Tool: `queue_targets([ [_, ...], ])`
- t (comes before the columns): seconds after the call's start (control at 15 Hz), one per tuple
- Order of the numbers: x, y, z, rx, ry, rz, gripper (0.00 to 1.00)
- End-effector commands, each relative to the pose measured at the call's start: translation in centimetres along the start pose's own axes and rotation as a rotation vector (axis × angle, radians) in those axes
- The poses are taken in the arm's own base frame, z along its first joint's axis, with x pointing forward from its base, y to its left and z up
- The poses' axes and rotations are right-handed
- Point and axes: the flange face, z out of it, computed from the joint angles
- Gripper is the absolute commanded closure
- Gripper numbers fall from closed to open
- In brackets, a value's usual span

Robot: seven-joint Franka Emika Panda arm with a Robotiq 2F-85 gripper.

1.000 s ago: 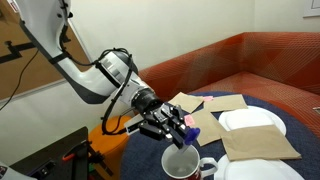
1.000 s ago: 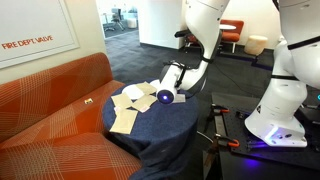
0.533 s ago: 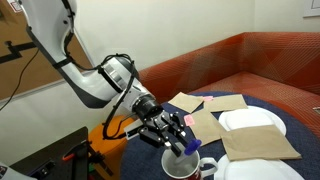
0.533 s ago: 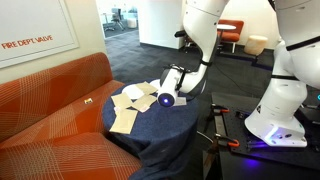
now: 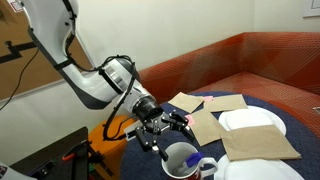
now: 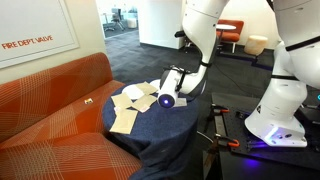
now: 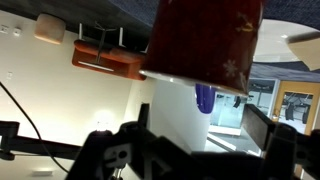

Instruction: Put the marker in the mug

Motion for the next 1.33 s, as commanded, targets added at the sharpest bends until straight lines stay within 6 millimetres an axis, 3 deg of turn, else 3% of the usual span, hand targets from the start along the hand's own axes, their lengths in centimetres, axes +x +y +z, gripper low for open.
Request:
queue_targets([
  [0.0, 2.0, 0.2, -1.0, 0.027, -0.025, 0.038, 0.00],
  [0.27, 5.0, 0.4, -2.6, 0.053, -0.017, 0.074, 0.00],
  [1.27, 19.6, 3.5, -10.0, 0.107, -0.031, 0.073, 0.00],
])
